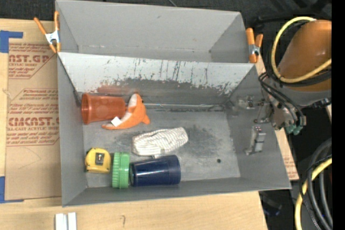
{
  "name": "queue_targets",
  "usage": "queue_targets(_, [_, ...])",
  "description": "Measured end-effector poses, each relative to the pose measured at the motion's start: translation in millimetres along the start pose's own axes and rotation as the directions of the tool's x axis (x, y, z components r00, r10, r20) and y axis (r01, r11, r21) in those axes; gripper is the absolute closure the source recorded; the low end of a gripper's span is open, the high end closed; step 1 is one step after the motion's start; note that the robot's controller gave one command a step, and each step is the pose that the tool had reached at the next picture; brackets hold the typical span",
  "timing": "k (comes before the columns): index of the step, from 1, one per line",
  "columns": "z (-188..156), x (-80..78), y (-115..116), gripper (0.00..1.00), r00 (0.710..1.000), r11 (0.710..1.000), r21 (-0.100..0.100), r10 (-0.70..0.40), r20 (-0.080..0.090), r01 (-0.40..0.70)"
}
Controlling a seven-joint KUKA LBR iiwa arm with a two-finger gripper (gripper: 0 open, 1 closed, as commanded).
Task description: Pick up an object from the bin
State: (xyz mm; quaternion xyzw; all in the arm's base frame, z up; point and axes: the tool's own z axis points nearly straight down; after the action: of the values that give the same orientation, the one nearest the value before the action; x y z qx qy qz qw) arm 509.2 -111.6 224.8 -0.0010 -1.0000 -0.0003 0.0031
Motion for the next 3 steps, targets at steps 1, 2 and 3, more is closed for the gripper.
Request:
queue_targets(1, [-5,-1.5,1,0.00,1.000,1.000,0.001,-0.003,0.008,0.003])
queue_targets(2, [71,-27.3,30,0.00,0.998,0.998,0.000,0.065,0.014,-0.065])
queue_targets(3, [70,-25.0,76,0.00,0.987,0.987,-0.001,0.162,0.001,-0.162])
